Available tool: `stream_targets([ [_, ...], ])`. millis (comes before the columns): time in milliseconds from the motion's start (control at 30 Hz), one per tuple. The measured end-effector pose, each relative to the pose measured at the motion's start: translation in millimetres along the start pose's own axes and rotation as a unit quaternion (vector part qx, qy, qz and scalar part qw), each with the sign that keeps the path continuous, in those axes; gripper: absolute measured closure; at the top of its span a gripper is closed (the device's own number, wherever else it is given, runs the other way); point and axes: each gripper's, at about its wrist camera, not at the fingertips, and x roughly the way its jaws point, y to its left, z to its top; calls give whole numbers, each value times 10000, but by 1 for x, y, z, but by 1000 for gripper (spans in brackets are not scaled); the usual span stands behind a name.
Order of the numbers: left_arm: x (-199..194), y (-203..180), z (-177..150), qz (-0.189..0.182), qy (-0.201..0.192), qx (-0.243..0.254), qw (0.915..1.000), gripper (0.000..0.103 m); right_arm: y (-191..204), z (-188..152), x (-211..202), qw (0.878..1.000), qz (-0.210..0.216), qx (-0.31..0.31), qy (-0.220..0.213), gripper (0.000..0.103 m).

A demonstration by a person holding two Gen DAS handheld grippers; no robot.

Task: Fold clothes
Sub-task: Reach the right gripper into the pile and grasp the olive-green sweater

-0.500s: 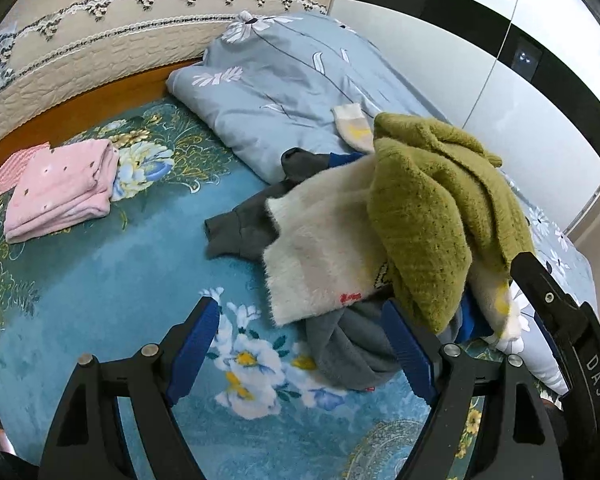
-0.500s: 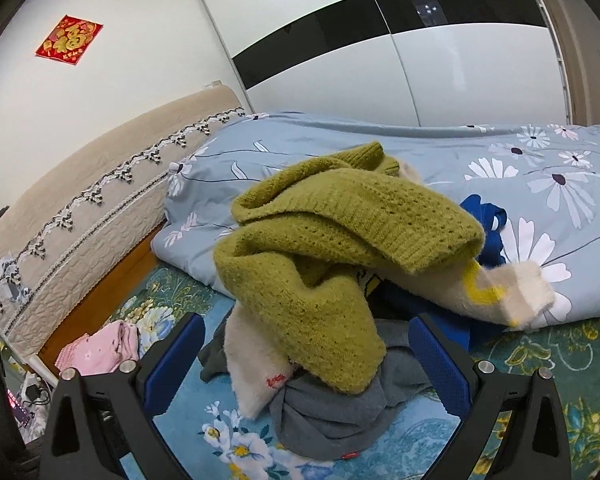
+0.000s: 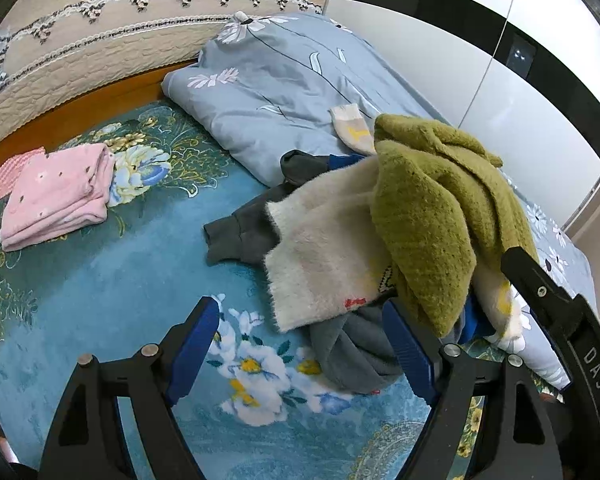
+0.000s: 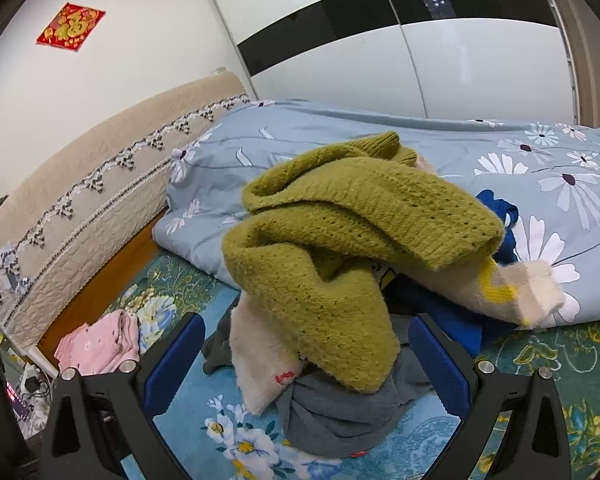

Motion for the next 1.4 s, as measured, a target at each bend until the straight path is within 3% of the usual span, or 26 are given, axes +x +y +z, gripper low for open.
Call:
stream_targets([
  [300, -3, 13, 4, -320, -232, 80, 9992, 19, 7, 18, 28, 9980, -126, -379, 491, 0],
  [367, -5, 16, 5, -344, -302, 148, 9988, 19, 10, 30, 37, 9960, -340, -657, 497, 0],
  [500, -6, 28, 6, -343, -345, 149, 9987, 19, 29, 58, 53, 9905, -644, -1138, 418, 0],
  [633, -3, 43, 11, -296, -136, -9, 9995, 19, 61, 84, 72, 9839, -653, -1610, 411, 0],
  [733, -6, 56, 12, -290, -121, -69, 9995, 19, 80, 98, 93, 9811, -640, -1708, 645, 2],
  [900, -10, 79, 6, -185, -174, 0, 9997, 19, 92, 111, 123, 9791, -860, -1556, 986, 39],
  [933, -9, 85, 4, -164, -169, -30, 9997, 19, 92, 112, 129, 9781, -868, -1535, 1103, 42],
  [1000, -9, 97, 0, -121, -159, -89, 9998, 19, 90, 112, 140, 9757, -888, -1484, 1347, 65],
  [1100, -8, 115, -8, -114, -98, -274, 9995, 19, 82, 114, 137, 9764, -934, -1345, 1405, 87],
  [1233, -8, 133, -24, -89, 6, -510, 9987, 19, 64, 131, 110, 9867, -720, -923, 1127, 91],
  [1400, -11, 151, -44, -123, 34, -800, 9967, 19, 37, 151, 41, 9971, -98, -526, 545, 92],
])
